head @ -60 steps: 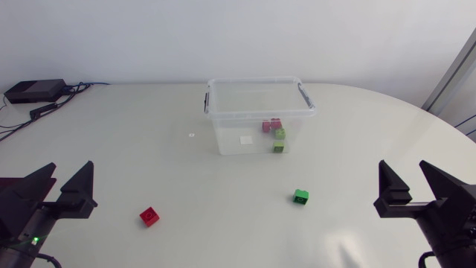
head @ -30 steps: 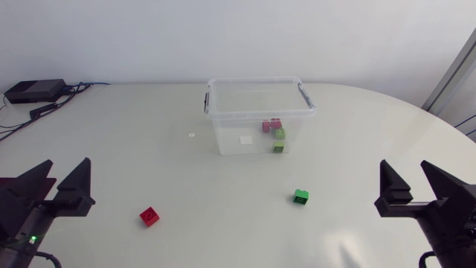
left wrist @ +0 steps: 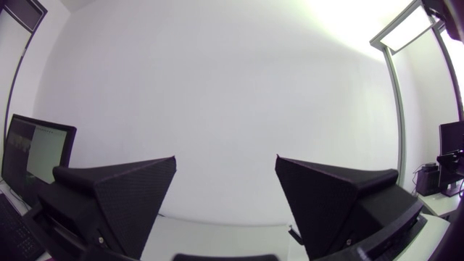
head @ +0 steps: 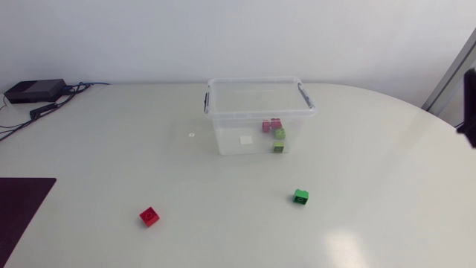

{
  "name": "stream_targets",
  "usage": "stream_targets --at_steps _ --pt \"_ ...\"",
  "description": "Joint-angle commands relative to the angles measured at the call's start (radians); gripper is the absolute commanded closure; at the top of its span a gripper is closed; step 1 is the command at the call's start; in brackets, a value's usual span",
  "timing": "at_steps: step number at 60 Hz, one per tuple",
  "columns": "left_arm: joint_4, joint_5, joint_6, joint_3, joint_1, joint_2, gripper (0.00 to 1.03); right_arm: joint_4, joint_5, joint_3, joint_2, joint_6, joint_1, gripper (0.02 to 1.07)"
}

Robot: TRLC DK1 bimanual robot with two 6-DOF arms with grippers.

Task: Place the duplo bricks in the container

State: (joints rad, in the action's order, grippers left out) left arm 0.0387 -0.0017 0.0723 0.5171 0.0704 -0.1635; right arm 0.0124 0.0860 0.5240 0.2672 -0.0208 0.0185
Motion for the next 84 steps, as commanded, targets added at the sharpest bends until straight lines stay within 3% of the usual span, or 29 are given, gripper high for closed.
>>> stream_targets --at_steps 1,10,18,28,32,45,55,69,74,84 --pt "-0.063 0.002 0.015 0.143 0.011 -0.108 0.15 -0.061 0.003 0.14 0.104 -0.038 -0.005 0.06" --pt "-0.303 0.054 -0.014 0.36 0.002 -0.286 0.16 -0.281 -0.023 0.323 0.239 -0.062 -0.003 0.06" --pt "-0.548 0.114 -0.04 0.469 -0.014 -0.407 0.16 -0.445 -0.025 0.386 0.326 -0.076 -0.006 0.06" --pt "-0.734 0.132 -0.069 0.483 -0.084 -0.478 0.16 -0.612 -0.031 0.393 0.425 -0.096 -0.011 0.06" --pt "-0.82 0.134 -0.124 0.468 -0.124 -0.496 0.16 -0.701 -0.052 0.393 0.486 -0.123 -0.012 0.06" --pt "-1.011 0.137 -0.335 0.446 -0.152 -0.608 0.16 -0.844 -0.135 0.367 0.541 -0.203 -0.019 0.06" --pt "-1.063 0.134 -0.712 0.388 -0.15 -0.665 0.16 -0.91 -0.195 0.321 0.541 -0.252 -0.019 0.06" --pt "-1.169 0.134 -0.925 0.347 -0.173 -0.7 0.14 -1.0 -0.344 0.28 0.564 -0.324 -0.032 0.06" --pt "-1.205 0.172 -0.994 0.347 -0.17 -0.72 0.14 -1.026 -0.408 0.271 0.566 -0.334 -0.028 0.06" --pt "-1.251 0.181 -1.042 0.406 -0.178 -0.785 0.14 -1.06 -0.479 0.304 0.576 -0.329 0.001 0.06"
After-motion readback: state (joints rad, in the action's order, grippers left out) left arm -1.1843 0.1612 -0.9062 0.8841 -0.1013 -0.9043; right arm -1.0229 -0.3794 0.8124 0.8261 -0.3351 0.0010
